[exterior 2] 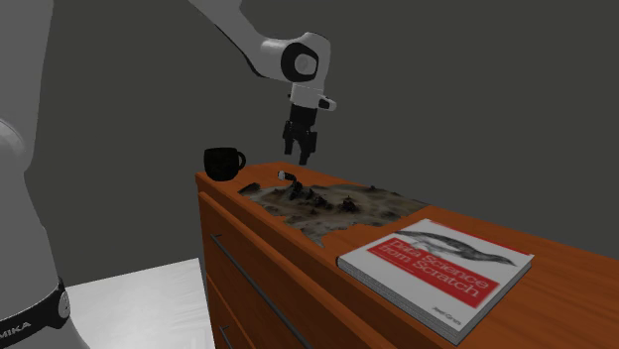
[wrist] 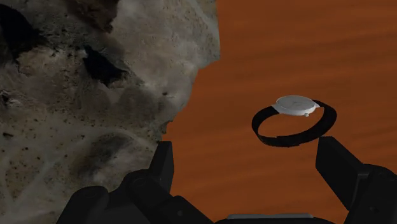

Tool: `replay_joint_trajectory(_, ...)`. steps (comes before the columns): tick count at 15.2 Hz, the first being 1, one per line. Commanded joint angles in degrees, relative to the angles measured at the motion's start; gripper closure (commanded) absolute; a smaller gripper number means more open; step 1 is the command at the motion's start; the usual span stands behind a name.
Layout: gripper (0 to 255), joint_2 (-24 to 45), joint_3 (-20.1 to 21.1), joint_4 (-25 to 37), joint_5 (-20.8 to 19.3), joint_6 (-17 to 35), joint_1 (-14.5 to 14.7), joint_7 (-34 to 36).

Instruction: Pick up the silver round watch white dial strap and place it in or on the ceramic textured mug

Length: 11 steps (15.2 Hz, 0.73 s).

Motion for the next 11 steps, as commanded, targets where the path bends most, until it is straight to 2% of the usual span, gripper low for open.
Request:
replay_joint_trajectory(1,0,4.21,0.49,4.24,0.24,-0.14,0.69,0.11)
replay_joint_trajectory(2,0,5.64,0.66,5.76,0.28,-0.24,0.99,0.23)
replay_joint_trajectory(11,0,7.67,0.83,2.82,0.24,4.82,1.75,0.22)
